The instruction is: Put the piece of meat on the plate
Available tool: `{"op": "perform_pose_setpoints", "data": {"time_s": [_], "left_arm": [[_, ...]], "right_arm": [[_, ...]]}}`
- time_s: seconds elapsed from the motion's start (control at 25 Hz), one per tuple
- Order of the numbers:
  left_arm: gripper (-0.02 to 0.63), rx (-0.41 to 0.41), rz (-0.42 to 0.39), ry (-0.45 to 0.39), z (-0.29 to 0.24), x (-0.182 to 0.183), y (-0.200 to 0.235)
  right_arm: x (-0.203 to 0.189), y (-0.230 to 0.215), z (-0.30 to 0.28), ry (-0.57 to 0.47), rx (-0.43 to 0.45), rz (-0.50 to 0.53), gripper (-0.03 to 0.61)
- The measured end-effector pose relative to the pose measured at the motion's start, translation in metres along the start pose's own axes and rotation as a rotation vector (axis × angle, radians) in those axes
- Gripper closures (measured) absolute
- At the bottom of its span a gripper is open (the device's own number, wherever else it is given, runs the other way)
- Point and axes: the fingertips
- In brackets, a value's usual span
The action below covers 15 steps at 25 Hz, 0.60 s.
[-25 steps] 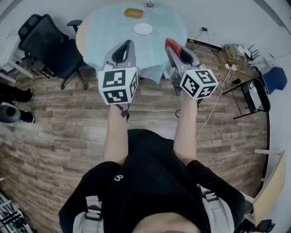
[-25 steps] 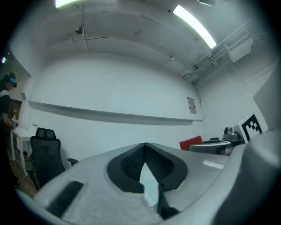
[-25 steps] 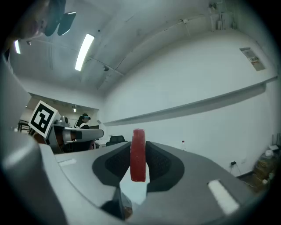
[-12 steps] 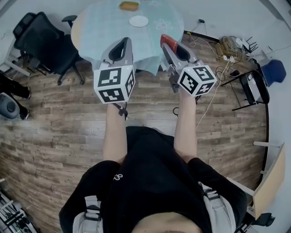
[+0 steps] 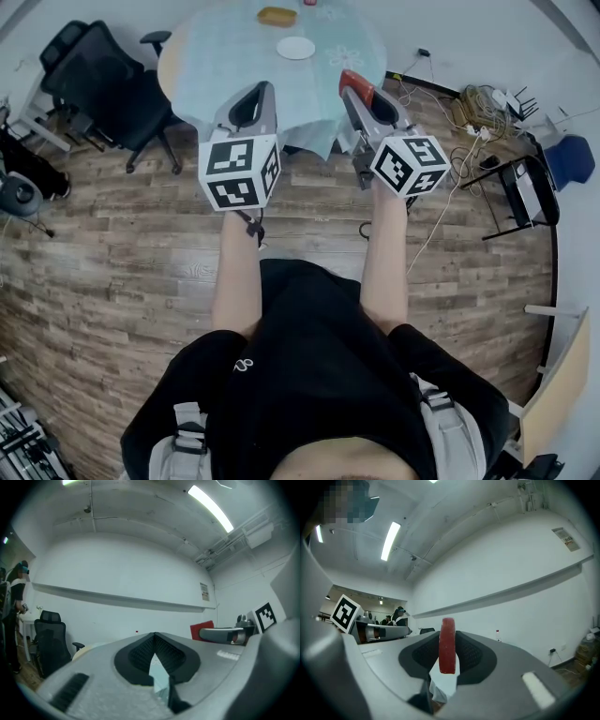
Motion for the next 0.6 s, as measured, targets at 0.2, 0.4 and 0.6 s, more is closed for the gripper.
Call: {"op": "perform_pose_setpoints", "data": {"time_s": [0.2,0.4,0.6], "left_arm": [[0.612,0.022,-0.038,0.009,0.005,0.000,0.010],[0.612,0.084,-0.023,0.021,0.004,-0.010,0.044],[0.612,0.081,0.003,0.026,-0.021,-0.028,0.052]], "right_arm": [[0.006,-0.002,-0.014,-0.043,0.004,-0.041,0.474],[-0.007,0.013,-0.040,-0.037,0.064,-0.049,0.474],[-0.015,-0.016,-0.052,-0.034,0.033,-0.067,0.474]]}}
Point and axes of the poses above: the fingertips, and each gripper's own axes: z backward along the fingers, y to its left, x out of its top, and after that the axes turned 12 degrees about -y, right-handed
